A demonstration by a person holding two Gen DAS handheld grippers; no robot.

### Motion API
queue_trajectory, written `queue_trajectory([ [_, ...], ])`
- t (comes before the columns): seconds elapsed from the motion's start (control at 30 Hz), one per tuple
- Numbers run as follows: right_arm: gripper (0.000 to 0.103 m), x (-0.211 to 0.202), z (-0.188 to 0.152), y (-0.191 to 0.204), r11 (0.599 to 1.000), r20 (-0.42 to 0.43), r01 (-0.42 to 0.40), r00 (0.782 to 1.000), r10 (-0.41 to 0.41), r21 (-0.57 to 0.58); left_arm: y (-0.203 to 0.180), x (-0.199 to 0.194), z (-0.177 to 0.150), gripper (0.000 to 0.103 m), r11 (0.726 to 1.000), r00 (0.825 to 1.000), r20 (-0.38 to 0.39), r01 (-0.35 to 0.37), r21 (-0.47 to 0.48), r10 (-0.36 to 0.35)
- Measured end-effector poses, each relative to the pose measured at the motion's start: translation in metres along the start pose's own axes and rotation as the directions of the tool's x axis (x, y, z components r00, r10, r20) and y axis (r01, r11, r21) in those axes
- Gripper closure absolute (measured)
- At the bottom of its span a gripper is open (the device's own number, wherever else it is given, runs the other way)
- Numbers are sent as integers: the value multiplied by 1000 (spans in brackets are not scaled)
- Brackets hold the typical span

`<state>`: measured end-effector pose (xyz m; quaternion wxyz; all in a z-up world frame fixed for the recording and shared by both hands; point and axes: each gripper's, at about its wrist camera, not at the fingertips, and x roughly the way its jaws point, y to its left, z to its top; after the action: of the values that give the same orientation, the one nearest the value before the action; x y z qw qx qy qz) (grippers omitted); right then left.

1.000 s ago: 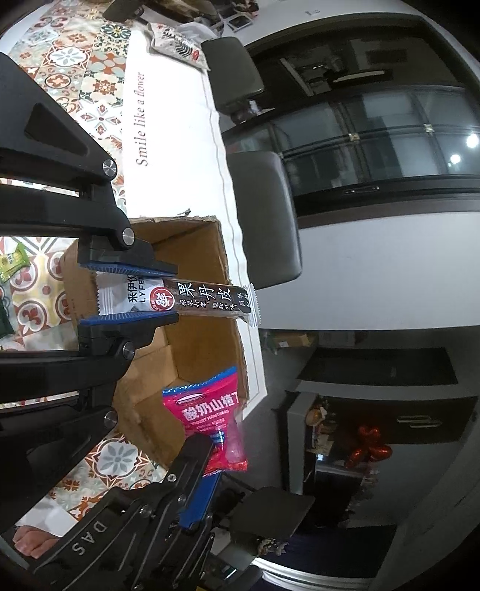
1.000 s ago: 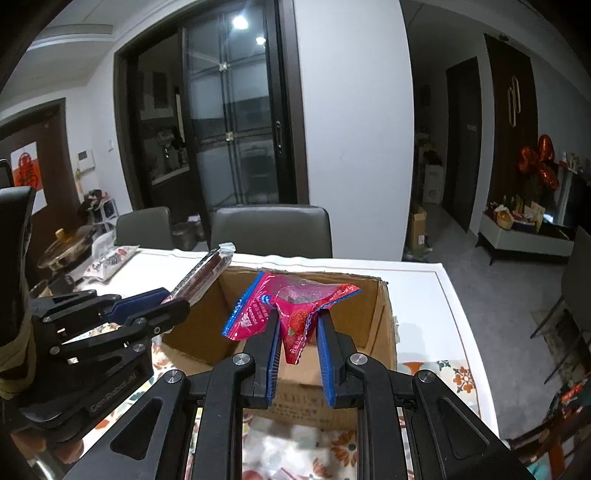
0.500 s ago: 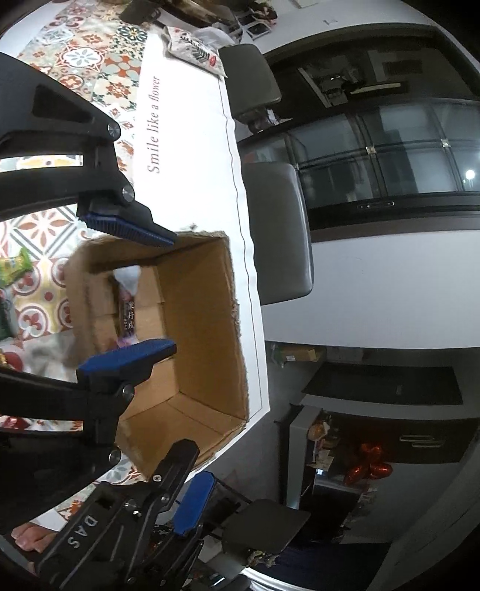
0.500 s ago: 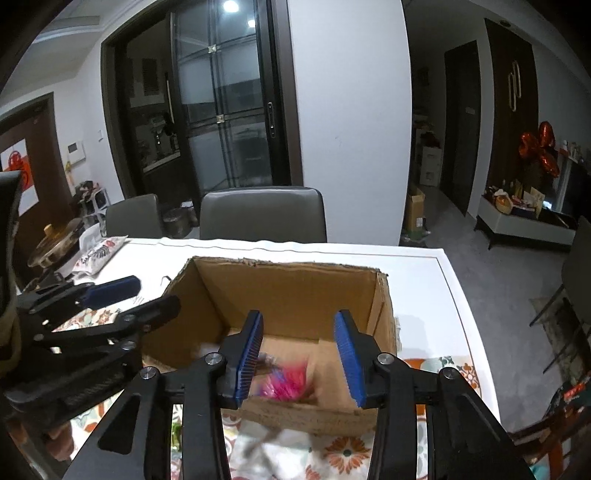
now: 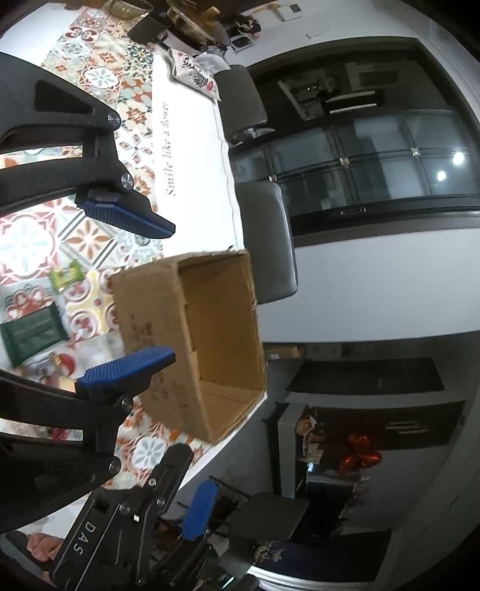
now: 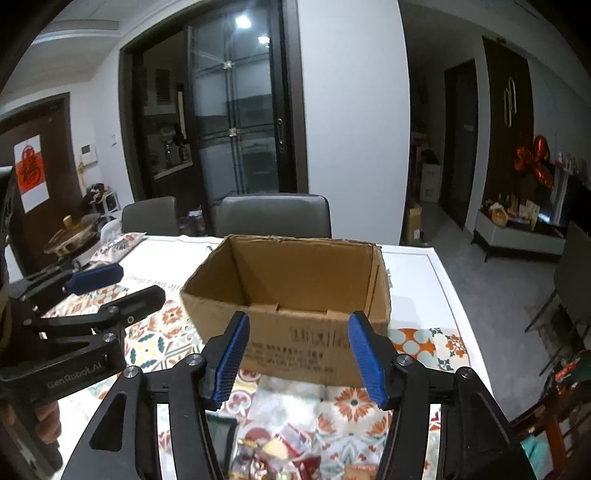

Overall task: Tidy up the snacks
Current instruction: 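Grasp the white chocolate bar with left tool while right tool grasps red pack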

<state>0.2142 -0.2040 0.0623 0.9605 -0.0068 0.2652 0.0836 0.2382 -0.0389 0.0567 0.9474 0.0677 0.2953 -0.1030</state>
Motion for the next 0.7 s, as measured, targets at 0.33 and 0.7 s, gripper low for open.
queue_trajectory([
  [0.33,46,-29,-45,-1,999,-14,-33,999,34,13,-19,-25,-48,43,999,999,0,51,17,-51],
  [0.7,46,-20,-96,-5,999,-126,-35,991,37,17,-33,-6,-89,43,994,986,-130,104,11,-102],
])
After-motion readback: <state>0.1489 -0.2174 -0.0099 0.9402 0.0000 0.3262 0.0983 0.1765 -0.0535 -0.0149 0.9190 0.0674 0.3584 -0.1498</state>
